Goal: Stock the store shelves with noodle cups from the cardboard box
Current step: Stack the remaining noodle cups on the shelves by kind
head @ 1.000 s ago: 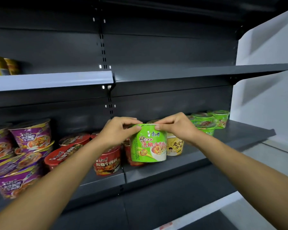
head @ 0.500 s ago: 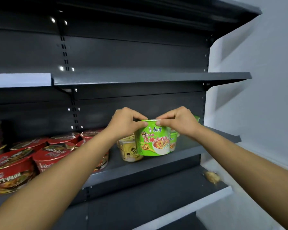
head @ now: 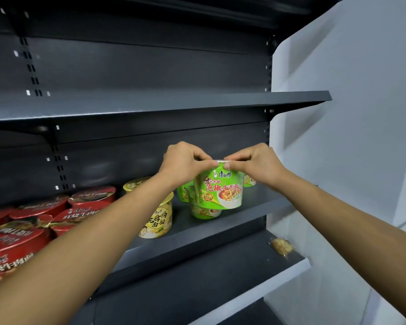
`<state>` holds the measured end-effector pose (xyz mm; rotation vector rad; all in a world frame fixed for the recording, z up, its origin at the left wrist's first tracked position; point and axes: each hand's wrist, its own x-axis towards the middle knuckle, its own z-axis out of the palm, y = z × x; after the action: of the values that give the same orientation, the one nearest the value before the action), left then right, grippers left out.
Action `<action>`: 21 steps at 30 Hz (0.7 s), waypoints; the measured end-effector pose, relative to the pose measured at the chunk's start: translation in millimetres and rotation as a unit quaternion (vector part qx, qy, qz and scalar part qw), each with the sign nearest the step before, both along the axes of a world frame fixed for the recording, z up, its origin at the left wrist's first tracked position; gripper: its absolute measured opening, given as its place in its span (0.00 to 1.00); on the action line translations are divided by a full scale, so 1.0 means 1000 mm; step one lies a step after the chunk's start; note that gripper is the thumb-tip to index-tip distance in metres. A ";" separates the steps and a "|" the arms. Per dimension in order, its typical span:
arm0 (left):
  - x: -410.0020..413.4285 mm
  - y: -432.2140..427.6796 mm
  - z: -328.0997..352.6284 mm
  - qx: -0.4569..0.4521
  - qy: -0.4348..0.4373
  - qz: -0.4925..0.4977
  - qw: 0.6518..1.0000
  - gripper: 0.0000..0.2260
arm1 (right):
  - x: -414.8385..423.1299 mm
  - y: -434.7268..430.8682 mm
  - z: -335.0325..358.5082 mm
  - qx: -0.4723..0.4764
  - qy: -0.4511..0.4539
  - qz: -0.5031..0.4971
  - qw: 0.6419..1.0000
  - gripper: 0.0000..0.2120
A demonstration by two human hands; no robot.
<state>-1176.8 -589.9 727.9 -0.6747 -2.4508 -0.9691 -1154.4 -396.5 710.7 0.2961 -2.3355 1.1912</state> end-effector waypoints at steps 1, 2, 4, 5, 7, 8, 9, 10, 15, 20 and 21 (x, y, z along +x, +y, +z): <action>-0.009 0.005 0.000 0.001 0.004 -0.001 1.000 0.08 | -0.006 0.005 0.001 0.001 0.001 -0.005 1.000 0.08; -0.018 0.011 0.001 0.003 0.009 -0.002 1.000 0.08 | -0.013 0.010 0.002 0.004 0.002 -0.010 1.000 0.08; -0.035 0.021 0.002 0.009 0.018 -0.006 1.000 0.09 | -0.026 0.019 0.005 0.006 0.003 -0.018 1.000 0.07; -0.044 0.026 0.003 0.013 0.021 -0.011 1.000 0.09 | -0.033 0.024 0.007 0.006 0.005 -0.024 1.000 0.08; -0.058 0.035 0.002 0.019 0.028 -0.022 0.999 0.10 | -0.045 0.034 0.010 0.011 0.011 -0.038 0.999 0.08; -0.064 0.039 0.000 0.022 0.032 -0.027 0.999 0.10 | -0.050 0.038 0.011 0.014 0.014 -0.042 0.999 0.08; -0.069 0.043 -0.001 0.022 0.032 -0.031 0.999 0.10 | -0.054 0.042 0.011 0.017 0.017 -0.045 0.999 0.09; -0.074 0.047 -0.002 0.019 0.031 -0.035 0.999 0.10 | -0.058 0.046 0.010 0.019 0.021 -0.048 0.998 0.09; -0.099 0.066 -0.007 0.006 0.029 -0.052 0.998 0.09 | -0.081 0.068 0.001 0.026 0.027 -0.069 0.997 0.10; -0.118 0.088 -0.013 -0.018 0.039 -0.064 0.997 0.09 | -0.102 0.094 -0.006 0.036 0.021 -0.066 0.997 0.11; -0.122 0.093 -0.014 -0.023 0.038 -0.062 0.997 0.10 | -0.106 0.099 -0.007 0.038 0.020 -0.062 0.997 0.11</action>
<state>-1298.7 -497.0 713.6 -0.8729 -2.3946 -0.9182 -1260.1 -297.1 703.5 0.1958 -2.3313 1.0302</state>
